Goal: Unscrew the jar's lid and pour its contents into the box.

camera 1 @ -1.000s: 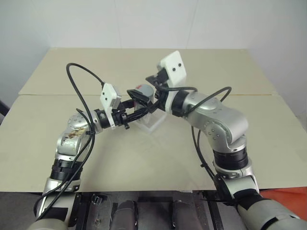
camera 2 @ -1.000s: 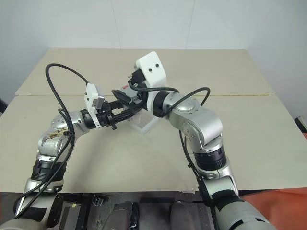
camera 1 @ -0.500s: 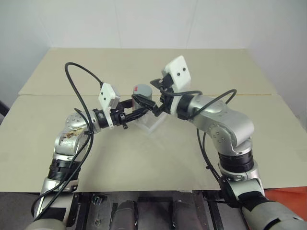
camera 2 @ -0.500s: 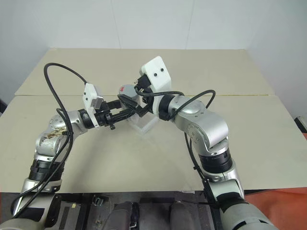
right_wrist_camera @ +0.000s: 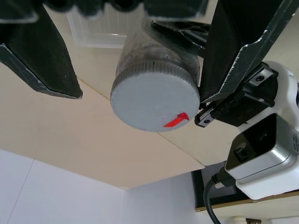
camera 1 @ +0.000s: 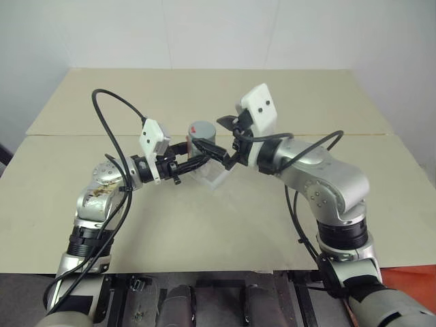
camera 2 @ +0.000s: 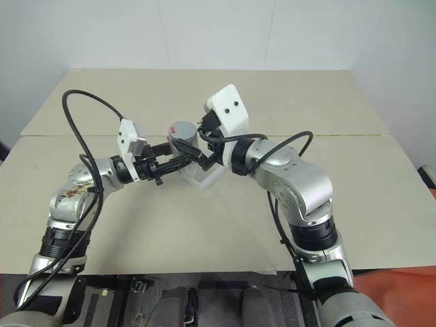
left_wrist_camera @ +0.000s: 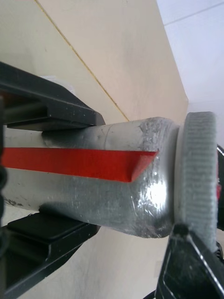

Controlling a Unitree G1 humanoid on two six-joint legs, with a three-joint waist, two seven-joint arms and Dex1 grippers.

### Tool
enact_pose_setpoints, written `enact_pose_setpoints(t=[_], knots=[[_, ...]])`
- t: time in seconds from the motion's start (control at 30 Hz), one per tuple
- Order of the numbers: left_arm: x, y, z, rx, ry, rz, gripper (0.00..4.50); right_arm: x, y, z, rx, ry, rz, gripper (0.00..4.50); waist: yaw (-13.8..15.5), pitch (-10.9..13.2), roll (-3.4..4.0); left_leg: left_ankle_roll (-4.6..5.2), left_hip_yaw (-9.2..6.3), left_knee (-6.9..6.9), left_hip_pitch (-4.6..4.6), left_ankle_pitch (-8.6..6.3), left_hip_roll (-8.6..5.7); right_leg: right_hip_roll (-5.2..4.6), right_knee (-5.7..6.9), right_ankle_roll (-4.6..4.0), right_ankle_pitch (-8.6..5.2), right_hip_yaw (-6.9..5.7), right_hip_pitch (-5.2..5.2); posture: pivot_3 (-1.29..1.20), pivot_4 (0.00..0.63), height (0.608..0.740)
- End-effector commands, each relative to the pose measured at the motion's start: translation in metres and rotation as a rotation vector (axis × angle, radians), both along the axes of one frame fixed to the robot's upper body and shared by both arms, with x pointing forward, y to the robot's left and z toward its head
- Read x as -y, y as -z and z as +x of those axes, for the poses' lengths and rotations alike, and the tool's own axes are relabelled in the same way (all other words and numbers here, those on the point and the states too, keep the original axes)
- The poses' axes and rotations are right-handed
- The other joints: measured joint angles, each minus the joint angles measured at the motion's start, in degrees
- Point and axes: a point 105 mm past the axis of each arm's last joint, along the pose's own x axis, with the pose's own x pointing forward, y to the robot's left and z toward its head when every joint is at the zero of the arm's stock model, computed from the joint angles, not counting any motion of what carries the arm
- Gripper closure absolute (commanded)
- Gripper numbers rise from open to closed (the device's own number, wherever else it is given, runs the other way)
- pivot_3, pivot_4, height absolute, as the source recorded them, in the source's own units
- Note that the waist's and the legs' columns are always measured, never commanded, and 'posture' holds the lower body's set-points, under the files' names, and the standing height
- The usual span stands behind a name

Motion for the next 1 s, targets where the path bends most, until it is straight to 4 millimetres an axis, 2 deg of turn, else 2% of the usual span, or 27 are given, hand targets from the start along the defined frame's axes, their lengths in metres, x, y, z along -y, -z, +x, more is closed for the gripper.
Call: enact_pose_setpoints(t=[0.03, 0.33, 0.6, 1.0], knots=[[-0.005, -0.014, -0.003, 0.059, 0.005, -0.008, 2.58, 0.018, -0.014, -0.003, 0.054, 0.032, 0.027, 0.02, 0.01, 0.0, 0.0, 0.0, 0.0, 0.0, 0.0, 0.0, 0.0, 0.0, 0.0, 0.0, 0.0, 0.0, 0.0, 0.0, 0.15, 0.74], [-0.007, -0.013, -0.006, 0.054, 0.008, -0.002, 2.58, 0.025, -0.014, -0.011, 0.06, -0.007, 0.025, 0.02, 0.01, 0.0, 0.0, 0.0, -0.01, 0.0, 0.0, 0.0, 0.0, 0.0, -0.02, 0.0, 0.0, 0.01, 0.0, 0.0, 0.15, 0.74], [-0.005, -0.013, -0.005, 0.058, 0.015, -0.001, 2.58, 0.022, -0.02, -0.034, 0.08, -0.189, 0.053, 0.02, 0.03, 0.0, 0.0, 0.0, -0.06, 0.0, 0.01, 0.0, 0.0, 0.0, -0.11, 0.0, 0.0, 0.01, 0.01, 0.0, 0.15, 0.74], [0.004, -0.013, -0.007, 0.075, 0.053, 0.01, 2.58, -0.011, -0.023, -0.011, 0.052, -0.161, 0.087, 0.02, 0.04, 0.0, 0.0, 0.0, 0.0, 0.0, 0.02, 0.0, -0.01, 0.0, -0.01, 0.0, 0.0, 0.03, 0.01, 0.0, 0.15, 0.74]])
